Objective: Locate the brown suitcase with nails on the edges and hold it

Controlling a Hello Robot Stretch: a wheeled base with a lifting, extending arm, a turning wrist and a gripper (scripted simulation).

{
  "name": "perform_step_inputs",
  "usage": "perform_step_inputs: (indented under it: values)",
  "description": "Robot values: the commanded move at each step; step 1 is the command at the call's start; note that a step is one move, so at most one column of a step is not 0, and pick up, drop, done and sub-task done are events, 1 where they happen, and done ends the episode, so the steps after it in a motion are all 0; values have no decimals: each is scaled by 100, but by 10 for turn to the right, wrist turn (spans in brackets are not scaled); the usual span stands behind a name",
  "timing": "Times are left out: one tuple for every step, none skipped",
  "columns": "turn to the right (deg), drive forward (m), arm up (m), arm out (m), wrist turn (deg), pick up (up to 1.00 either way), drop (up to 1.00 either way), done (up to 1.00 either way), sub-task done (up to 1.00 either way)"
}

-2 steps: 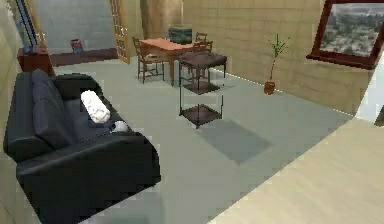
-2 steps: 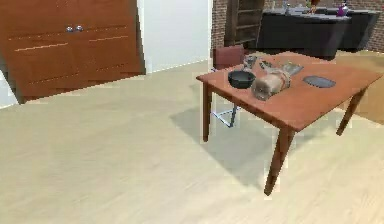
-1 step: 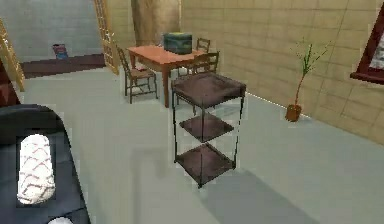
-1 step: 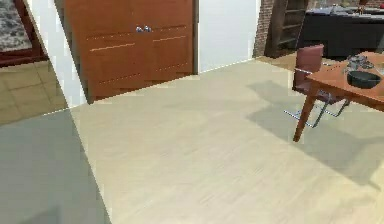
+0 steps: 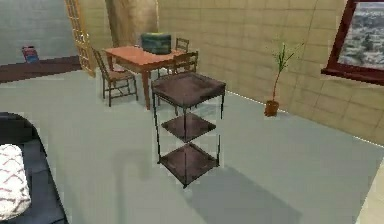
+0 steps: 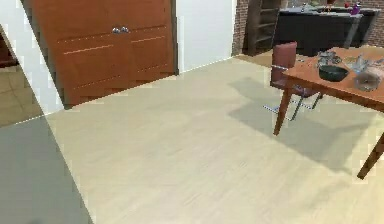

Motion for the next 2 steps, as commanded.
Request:
perform_step_inputs:
  values:
    - [0,45,0,0,0,0,0,0,0]
    - [-360,0,0,0,0,0,0,0,0]
